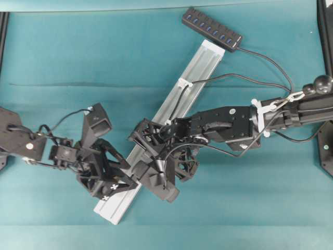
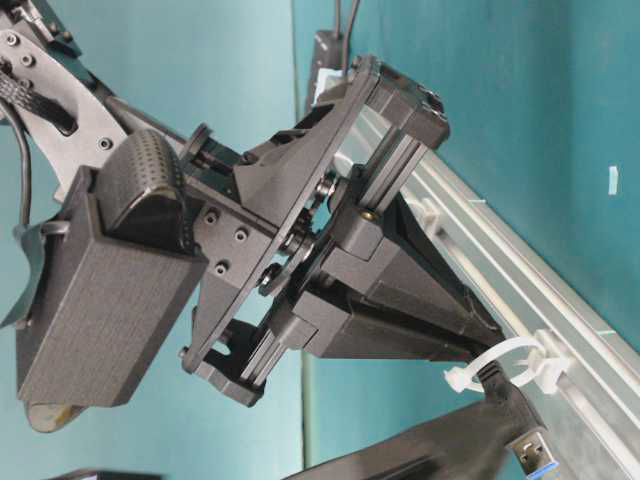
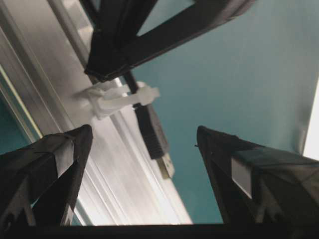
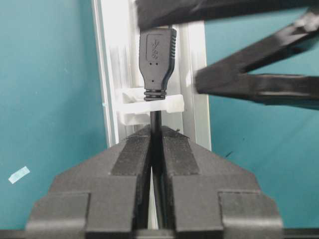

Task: Pass the USB cable through three rings with both arms.

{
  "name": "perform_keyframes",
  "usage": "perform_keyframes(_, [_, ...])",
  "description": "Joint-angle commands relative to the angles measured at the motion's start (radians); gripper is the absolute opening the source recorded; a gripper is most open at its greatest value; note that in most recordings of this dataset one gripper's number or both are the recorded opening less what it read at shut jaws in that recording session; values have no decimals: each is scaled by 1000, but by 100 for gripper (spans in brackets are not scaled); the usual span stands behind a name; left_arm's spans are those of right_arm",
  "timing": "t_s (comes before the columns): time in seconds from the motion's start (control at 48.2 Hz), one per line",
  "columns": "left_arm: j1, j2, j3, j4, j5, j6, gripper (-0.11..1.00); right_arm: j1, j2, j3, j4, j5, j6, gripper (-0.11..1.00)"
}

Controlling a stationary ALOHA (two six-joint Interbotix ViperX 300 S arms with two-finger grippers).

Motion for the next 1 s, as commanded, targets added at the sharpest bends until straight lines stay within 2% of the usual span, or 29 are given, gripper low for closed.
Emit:
perform_keyframes(0.0, [2, 12, -18, 2, -29, -3, 92, 9, 3, -9, 6, -6, 12, 6])
perform_keyframes(0.498, [-11, 26, -20, 2, -26, -14, 91, 6, 2, -6, 6, -6, 12, 6])
perform_keyframes(0.623, [-14, 28, -20, 2, -26, -25, 87, 6, 3, -6, 5, -6, 12, 6])
perform_keyframes(0.747, [-29, 32, -21, 2, -26, -29, 74, 6, 2, -6, 5, -6, 12, 6])
perform_keyframes(0.83, [-37, 34, -28, 2, -28, -29, 62, 6, 2, -6, 5, -6, 12, 6])
perform_keyframes(0.976, [-35, 35, -32, 2, -26, -21, 25, 6, 3, -8, 5, -5, 12, 6])
